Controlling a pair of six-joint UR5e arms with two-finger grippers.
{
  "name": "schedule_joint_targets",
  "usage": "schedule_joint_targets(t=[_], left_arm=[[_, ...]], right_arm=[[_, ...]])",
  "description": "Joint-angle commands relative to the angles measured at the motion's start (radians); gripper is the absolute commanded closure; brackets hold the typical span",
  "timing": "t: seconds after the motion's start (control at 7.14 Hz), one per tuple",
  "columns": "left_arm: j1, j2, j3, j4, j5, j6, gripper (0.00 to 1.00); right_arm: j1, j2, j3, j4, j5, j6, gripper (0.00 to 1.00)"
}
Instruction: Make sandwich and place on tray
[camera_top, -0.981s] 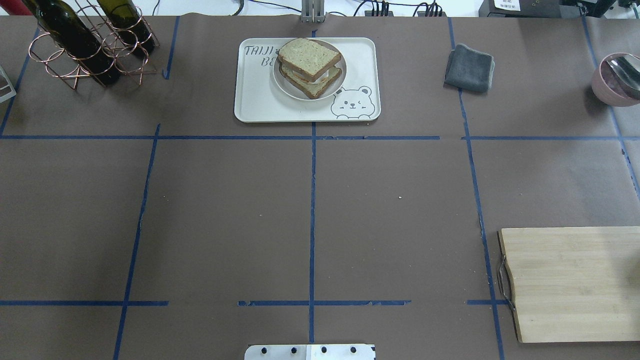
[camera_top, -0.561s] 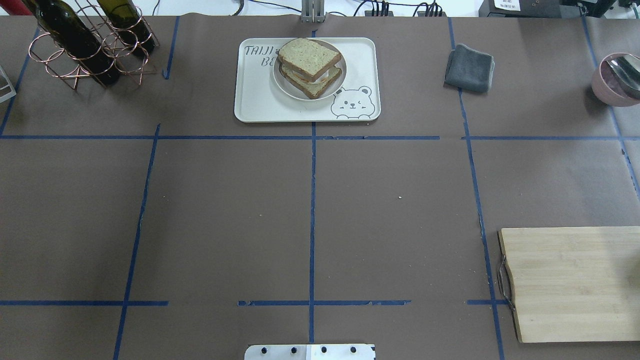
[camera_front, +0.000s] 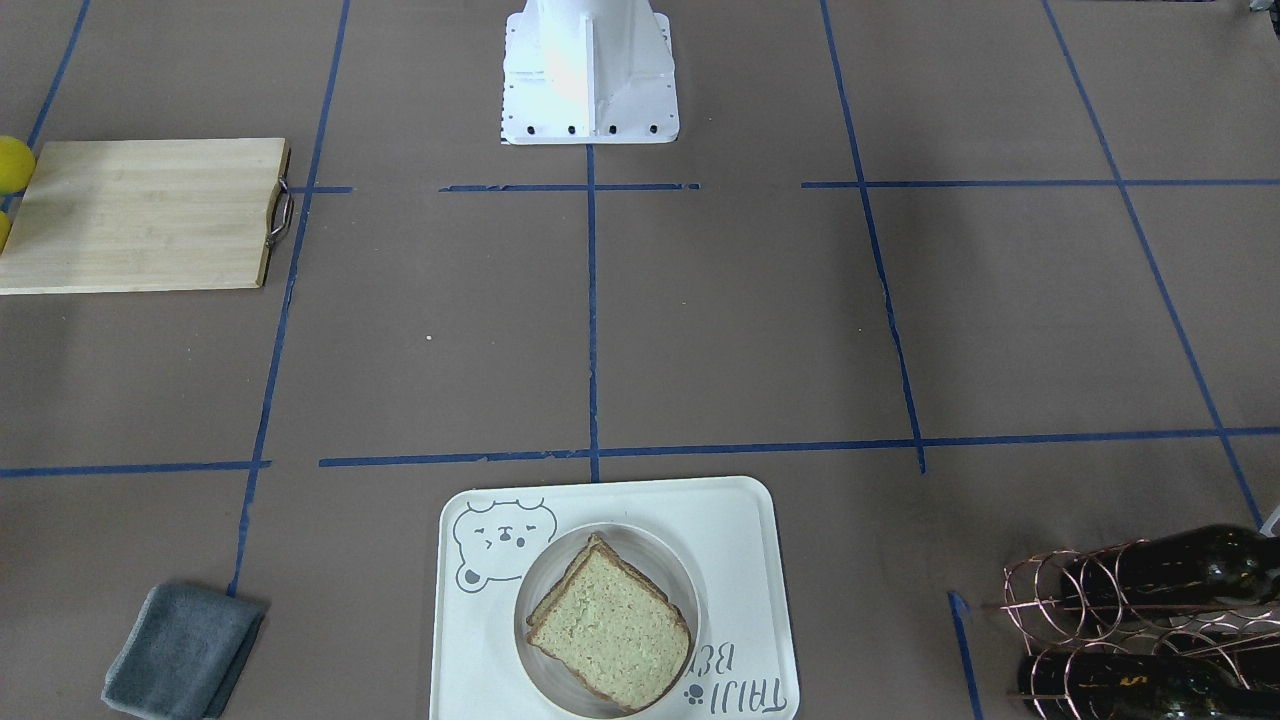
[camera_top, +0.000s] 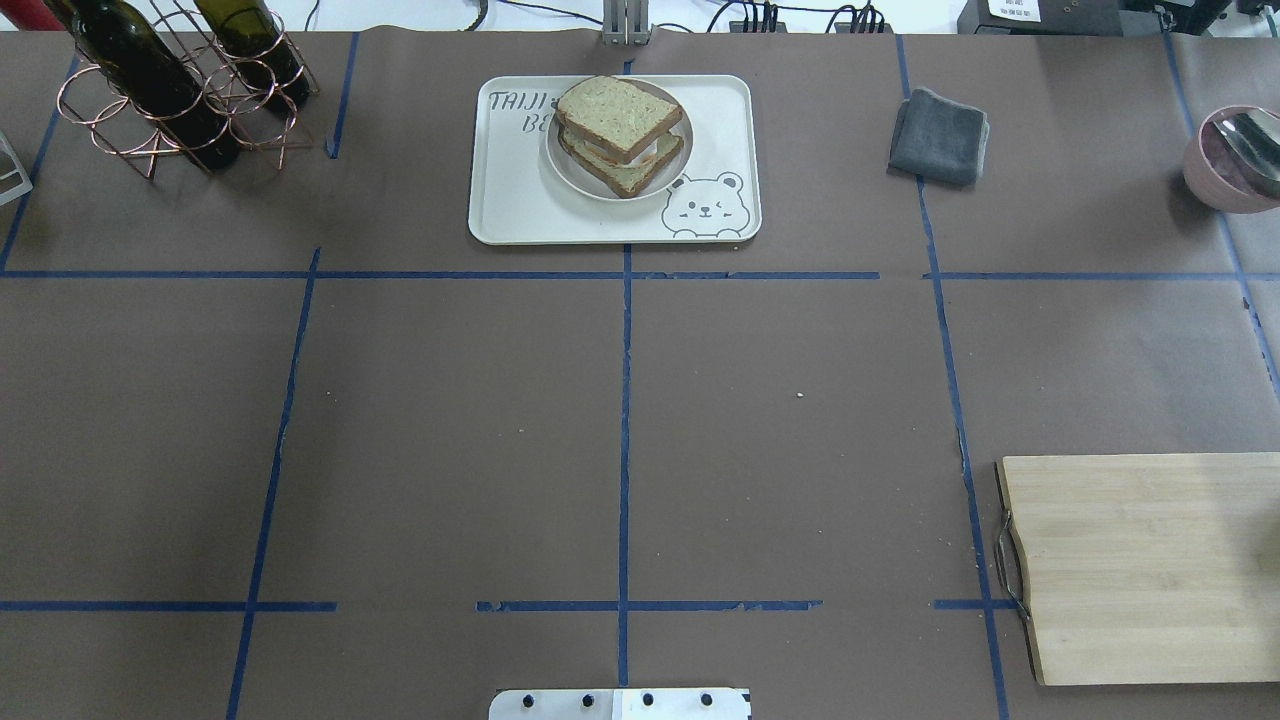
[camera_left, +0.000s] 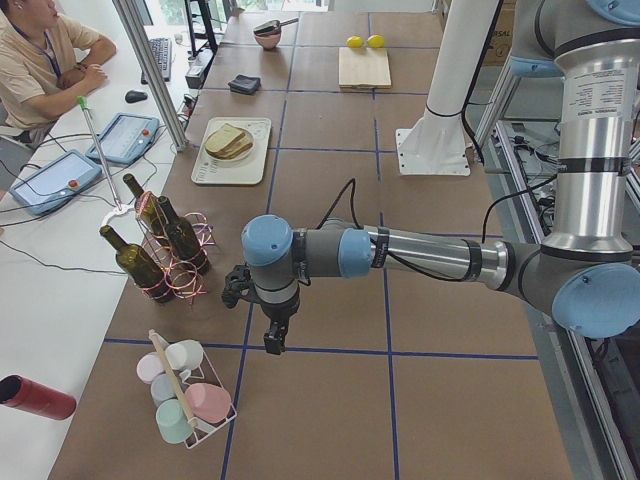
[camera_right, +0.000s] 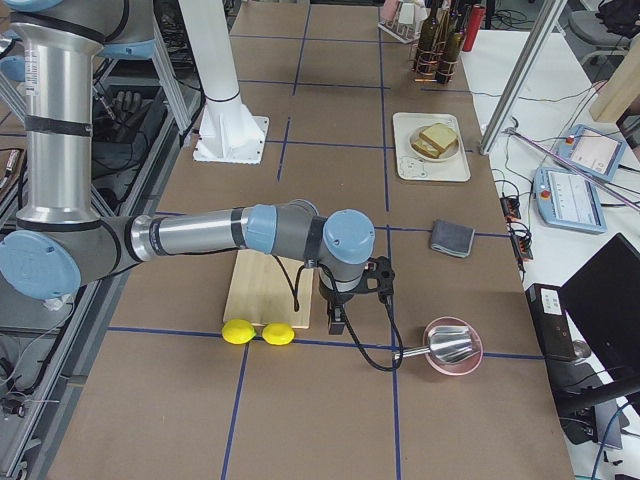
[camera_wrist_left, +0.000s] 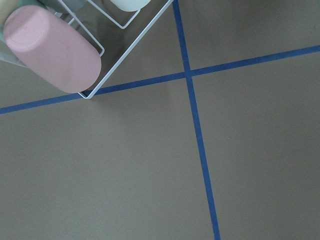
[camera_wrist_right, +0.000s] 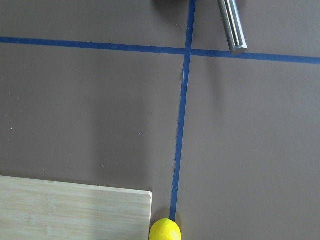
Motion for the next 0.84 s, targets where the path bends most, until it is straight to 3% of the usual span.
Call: schedule_joint_targets(t=[0.0,0.7], left_arm=[[0.002,-0.001,0.002,0.000,0.000,-0.002,0.00],[0.004,0.001,-0.002,0.001,0.000,-0.008,0.00]], right_arm=[[0.000,-0.001,0.000,0.000,0.000,-0.001,0.00],[0.000,-0.029,0.003,0.040,0.043,-0.001,0.00]])
